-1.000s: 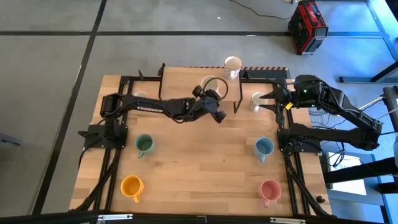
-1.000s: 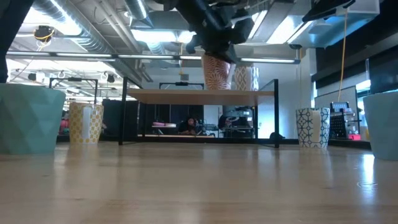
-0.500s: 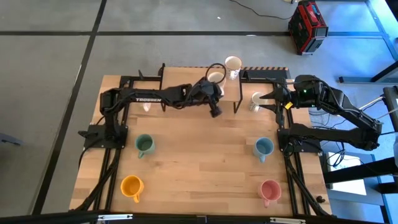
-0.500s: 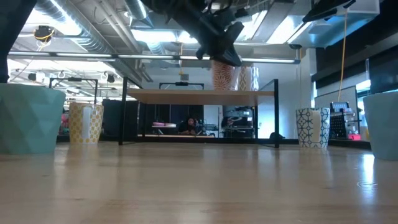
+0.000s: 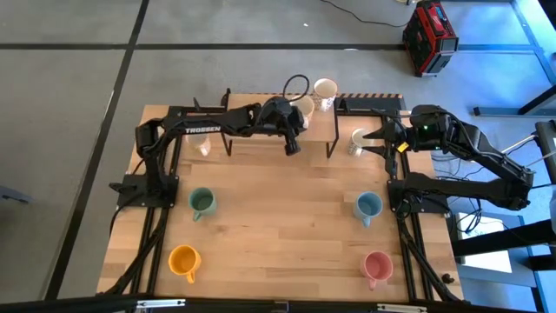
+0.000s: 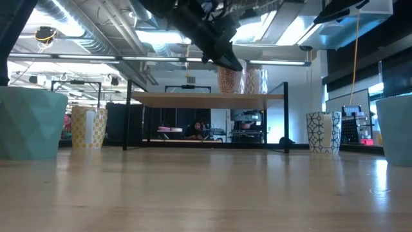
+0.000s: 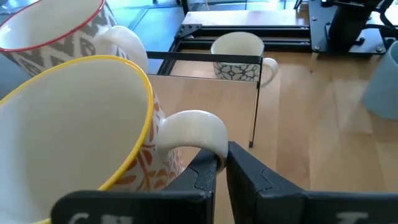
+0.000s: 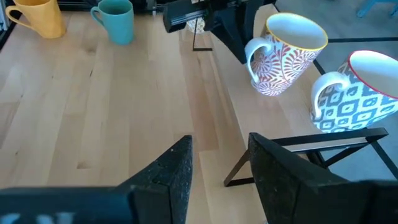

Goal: Place coffee mugs
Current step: Put the orange patterned mug on the shelf

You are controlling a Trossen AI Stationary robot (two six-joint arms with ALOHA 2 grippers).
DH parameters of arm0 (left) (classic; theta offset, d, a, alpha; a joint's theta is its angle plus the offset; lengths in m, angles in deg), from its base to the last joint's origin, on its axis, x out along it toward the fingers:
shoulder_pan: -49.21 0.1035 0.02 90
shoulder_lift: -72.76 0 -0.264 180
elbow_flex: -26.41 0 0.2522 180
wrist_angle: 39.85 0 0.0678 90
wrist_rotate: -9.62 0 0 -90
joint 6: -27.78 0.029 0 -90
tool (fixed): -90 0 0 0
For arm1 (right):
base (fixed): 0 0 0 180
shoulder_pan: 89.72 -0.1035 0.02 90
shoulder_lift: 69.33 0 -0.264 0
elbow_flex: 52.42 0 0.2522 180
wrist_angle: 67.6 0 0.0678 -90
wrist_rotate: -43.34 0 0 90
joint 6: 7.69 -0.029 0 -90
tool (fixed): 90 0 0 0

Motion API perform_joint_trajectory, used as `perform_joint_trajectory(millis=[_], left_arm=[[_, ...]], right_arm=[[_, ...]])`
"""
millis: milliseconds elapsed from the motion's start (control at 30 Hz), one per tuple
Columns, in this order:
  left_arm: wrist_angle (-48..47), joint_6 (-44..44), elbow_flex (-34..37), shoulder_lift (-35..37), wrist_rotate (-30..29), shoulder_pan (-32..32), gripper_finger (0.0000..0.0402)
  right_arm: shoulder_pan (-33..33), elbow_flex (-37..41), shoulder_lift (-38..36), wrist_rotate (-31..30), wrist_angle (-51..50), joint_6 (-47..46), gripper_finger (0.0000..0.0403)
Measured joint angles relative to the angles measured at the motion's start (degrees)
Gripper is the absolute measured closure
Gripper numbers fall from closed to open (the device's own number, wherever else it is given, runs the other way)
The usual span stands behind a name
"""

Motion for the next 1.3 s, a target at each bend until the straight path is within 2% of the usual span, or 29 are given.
perform_joint_trajectory(millis=[200, 600, 900, 1300], left_arm=[[1.1, 1.8, 0.1, 0.0, 1.4, 2.8, 0.0387], [5.5, 4.0, 0.2, -0.2, 10.9, 9.0, 0.0387], [9.7, 4.6, 0.2, -1.8, 13.0, 10.3, 0.0387], [10.3, 7.6, 0.2, -2.2, 14.2, 10.8, 0.0386]], right_arm=[[0.0, 0.0, 0.0, 0.0, 0.0, 0.0, 0.0256], [0.0, 0.0, 0.0, 0.0, 0.0, 0.0, 0.0256], [0.0, 0.0, 0.0, 0.0, 0.0, -0.4, 0.0256], [0.0, 0.0, 0.0, -0.1, 0.0, -0.4, 0.0256]])
